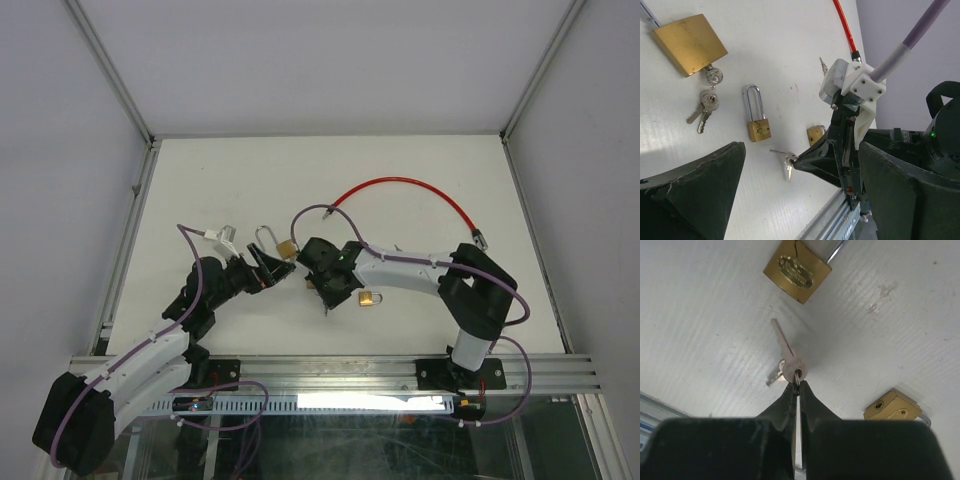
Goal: Unlock with the key
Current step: Pick up the key from the center of the board.
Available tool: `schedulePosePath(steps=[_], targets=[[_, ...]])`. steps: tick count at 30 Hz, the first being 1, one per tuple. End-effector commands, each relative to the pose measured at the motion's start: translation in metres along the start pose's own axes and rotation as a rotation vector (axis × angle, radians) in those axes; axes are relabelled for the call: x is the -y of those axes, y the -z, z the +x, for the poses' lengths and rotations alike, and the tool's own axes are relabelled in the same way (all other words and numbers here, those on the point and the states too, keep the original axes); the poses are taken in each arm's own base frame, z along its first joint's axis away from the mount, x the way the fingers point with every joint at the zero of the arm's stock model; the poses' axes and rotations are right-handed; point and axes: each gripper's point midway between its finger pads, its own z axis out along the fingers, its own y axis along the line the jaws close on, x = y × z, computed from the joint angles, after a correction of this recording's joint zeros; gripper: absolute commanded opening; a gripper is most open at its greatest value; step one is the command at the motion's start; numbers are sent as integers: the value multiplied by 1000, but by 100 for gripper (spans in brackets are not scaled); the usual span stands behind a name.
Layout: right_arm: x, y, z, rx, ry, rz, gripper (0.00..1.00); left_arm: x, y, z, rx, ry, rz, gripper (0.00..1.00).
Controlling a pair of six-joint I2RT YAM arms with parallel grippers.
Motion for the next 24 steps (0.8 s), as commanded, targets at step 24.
schedulePosePath(steps=[24], targets=[[-14, 81, -95, 697, -290, -249, 0, 46, 3, 8, -51, 149, 284, 92]])
